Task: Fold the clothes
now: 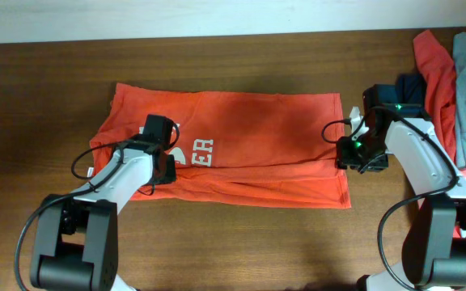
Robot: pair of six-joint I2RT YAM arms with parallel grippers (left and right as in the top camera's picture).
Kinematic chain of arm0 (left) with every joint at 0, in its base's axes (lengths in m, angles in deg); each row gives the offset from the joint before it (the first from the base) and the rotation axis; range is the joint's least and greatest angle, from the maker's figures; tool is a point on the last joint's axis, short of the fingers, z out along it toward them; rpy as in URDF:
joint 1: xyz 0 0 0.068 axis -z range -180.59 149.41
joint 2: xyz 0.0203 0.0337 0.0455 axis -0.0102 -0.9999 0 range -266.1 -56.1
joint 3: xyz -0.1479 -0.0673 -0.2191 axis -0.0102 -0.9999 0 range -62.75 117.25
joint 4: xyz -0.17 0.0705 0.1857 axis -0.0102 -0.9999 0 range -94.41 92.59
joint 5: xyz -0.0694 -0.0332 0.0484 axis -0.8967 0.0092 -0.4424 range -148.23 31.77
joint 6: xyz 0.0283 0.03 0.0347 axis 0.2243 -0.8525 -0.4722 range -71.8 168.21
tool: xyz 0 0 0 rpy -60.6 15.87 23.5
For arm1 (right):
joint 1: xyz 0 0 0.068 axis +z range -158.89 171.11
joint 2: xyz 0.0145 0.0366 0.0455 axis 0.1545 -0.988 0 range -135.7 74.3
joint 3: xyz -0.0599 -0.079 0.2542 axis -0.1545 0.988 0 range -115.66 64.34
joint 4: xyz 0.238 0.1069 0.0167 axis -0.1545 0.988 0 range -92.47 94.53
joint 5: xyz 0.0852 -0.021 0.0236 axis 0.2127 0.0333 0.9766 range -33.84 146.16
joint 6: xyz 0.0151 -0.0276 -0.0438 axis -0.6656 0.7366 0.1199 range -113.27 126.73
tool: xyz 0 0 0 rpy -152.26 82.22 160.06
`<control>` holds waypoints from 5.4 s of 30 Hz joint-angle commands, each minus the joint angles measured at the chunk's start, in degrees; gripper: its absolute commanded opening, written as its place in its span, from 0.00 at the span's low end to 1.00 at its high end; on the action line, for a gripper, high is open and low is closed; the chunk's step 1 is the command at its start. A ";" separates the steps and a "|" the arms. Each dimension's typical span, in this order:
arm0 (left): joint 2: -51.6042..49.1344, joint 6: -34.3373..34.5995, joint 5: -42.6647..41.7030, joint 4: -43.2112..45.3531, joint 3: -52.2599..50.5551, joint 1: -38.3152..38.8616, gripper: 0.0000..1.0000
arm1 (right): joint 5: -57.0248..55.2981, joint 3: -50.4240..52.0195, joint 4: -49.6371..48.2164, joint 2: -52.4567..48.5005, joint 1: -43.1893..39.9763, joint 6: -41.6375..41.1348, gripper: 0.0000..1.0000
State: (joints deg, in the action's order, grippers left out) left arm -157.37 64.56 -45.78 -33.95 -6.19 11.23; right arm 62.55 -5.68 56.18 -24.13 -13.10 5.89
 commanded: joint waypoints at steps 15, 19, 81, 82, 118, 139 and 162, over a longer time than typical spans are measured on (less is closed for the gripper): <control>-3.30 0.13 -3.67 -9.77 -3.39 0.39 0.41 | 0.87 -0.15 1.95 -11.78 -0.33 1.05 0.30; -3.30 0.13 -3.67 -11.13 -4.61 0.39 0.41 | -1.55 3.23 1.66 -11.89 -0.33 0.52 0.30; -2.43 0.76 0.15 -16.55 -2.89 0.46 0.47 | -7.56 9.18 2.49 -10.62 -8.20 -18.93 0.33; -1.68 0.76 -0.39 -16.79 -2.01 0.46 0.48 | -7.54 9.18 2.56 -10.58 -8.20 -18.62 0.33; -7.17 -22.60 -27.10 -6.29 35.58 -20.41 0.95 | -5.35 -9.16 15.78 8.94 -8.17 -9.88 0.42; -30.18 -23.34 -30.95 -6.47 47.89 -20.39 0.32 | -5.40 -9.16 15.08 8.94 -8.20 -9.88 0.41; -27.91 -22.21 -30.49 -16.94 48.57 -21.24 0.00 | 8.92 -9.18 -19.50 -7.04 -6.67 -1.90 0.47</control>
State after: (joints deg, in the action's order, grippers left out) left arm -187.36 41.81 -75.42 -50.62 41.19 -9.67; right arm 66.77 -14.31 40.18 -26.38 -20.53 2.68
